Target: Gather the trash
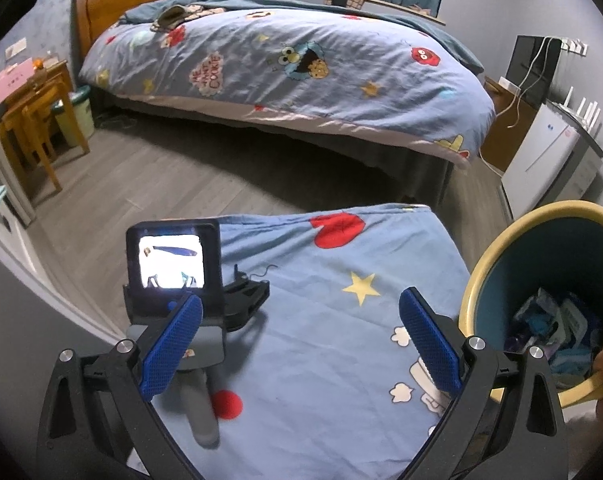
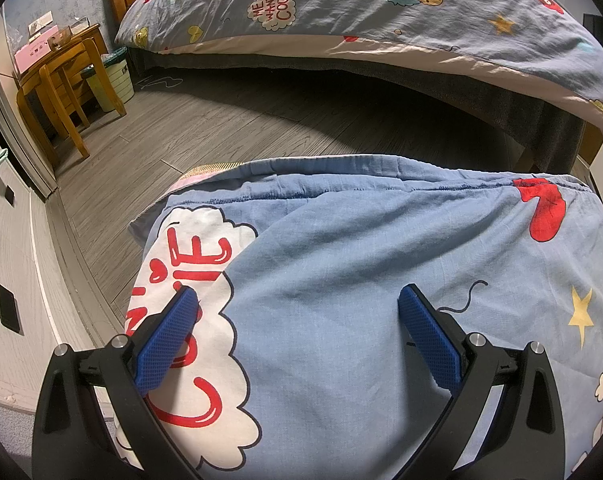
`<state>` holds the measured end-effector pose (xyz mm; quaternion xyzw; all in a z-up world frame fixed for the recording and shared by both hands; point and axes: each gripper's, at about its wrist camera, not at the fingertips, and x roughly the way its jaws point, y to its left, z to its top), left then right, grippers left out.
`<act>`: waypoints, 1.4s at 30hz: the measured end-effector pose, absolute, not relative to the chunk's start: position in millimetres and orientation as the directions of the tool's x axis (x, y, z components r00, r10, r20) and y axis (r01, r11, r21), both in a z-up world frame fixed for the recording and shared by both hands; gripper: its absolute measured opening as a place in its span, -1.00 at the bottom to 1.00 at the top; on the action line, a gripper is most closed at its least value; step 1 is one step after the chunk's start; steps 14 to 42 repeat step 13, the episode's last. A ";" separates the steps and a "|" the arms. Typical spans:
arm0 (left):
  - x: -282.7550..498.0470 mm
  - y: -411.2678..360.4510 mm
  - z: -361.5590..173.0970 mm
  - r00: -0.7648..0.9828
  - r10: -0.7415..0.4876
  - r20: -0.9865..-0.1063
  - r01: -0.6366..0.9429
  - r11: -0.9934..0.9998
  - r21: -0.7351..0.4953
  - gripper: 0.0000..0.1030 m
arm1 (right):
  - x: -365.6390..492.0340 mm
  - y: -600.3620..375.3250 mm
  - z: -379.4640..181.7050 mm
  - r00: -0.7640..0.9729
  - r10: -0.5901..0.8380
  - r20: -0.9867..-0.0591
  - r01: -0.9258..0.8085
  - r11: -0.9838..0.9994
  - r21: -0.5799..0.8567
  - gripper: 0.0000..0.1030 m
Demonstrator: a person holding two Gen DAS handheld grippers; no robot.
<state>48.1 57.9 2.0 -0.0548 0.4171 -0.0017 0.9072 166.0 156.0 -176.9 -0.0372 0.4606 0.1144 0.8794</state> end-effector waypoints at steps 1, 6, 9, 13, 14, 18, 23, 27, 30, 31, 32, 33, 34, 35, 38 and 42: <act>47.3 57.1 1.7 0.652 -0.048 -0.756 -0.043 0.994 -0.101 0.90 | 166.0 156.0 -176.9 0.550 0.167 -0.819 -0.235 0.971 0.040 0.91; 48.0 57.0 0.7 0.649 -0.040 -0.759 -0.048 0.994 -0.094 0.90 | 166.0 156.1 -176.9 0.550 0.167 -0.819 -0.235 0.971 0.040 0.91; 48.4 58.1 0.9 0.642 -0.049 -0.765 -0.054 0.993 -0.109 0.90 | 165.8 156.0 -176.9 0.550 0.167 -0.819 -0.236 0.971 0.040 0.91; 49.6 58.9 1.4 0.640 -0.053 -0.766 -0.050 0.993 -0.110 0.90 | 165.9 156.0 -176.9 0.550 0.167 -0.819 -0.235 0.971 0.040 0.91; 49.6 58.9 1.4 0.640 -0.053 -0.766 -0.050 0.993 -0.110 0.90 | 165.9 156.0 -176.9 0.550 0.167 -0.819 -0.235 0.971 0.040 0.91; 49.6 58.9 1.4 0.640 -0.053 -0.766 -0.050 0.993 -0.110 0.90 | 165.9 156.0 -176.9 0.550 0.167 -0.819 -0.235 0.971 0.040 0.91; 49.6 58.9 1.4 0.640 -0.053 -0.766 -0.050 0.993 -0.110 0.90 | 165.9 156.0 -176.9 0.550 0.167 -0.819 -0.235 0.971 0.040 0.91; 49.6 58.9 1.4 0.640 -0.053 -0.766 -0.050 0.993 -0.110 0.90 | 165.9 156.0 -176.9 0.550 0.167 -0.819 -0.235 0.971 0.040 0.91; 49.6 58.9 1.4 0.640 -0.053 -0.766 -0.050 0.993 -0.110 0.90 | 165.9 156.0 -176.9 0.550 0.167 -0.819 -0.235 0.971 0.040 0.91; 49.6 58.9 1.4 0.640 -0.053 -0.766 -0.050 0.993 -0.110 0.90 | 165.9 156.0 -176.9 0.550 0.167 -0.819 -0.235 0.971 0.040 0.91; 49.6 58.9 1.4 0.640 -0.053 -0.766 -0.050 0.993 -0.110 0.90 | 165.9 156.0 -176.9 0.550 0.167 -0.819 -0.235 0.971 0.040 0.91; 49.6 58.9 1.4 0.640 -0.053 -0.766 -0.050 0.993 -0.110 0.90 | 165.9 156.0 -176.9 0.550 0.167 -0.819 -0.235 0.971 0.040 0.91; 49.6 58.9 1.4 0.640 -0.053 -0.766 -0.050 0.993 -0.110 0.90 | 165.9 156.0 -176.9 0.550 0.167 -0.819 -0.235 0.971 0.040 0.91; 49.6 58.9 1.4 0.640 -0.053 -0.766 -0.050 0.993 -0.110 0.90 | 165.9 156.0 -176.9 0.550 0.167 -0.819 -0.235 0.971 0.040 0.91; 49.6 58.9 1.4 0.640 -0.053 -0.766 -0.050 0.993 -0.110 0.90 | 165.9 156.0 -176.9 0.550 0.167 -0.819 -0.235 0.971 0.040 0.91; 49.6 58.9 1.4 0.640 -0.053 -0.766 -0.050 0.993 -0.110 0.90 | 165.9 156.0 -176.9 0.550 0.167 -0.819 -0.235 0.971 0.040 0.91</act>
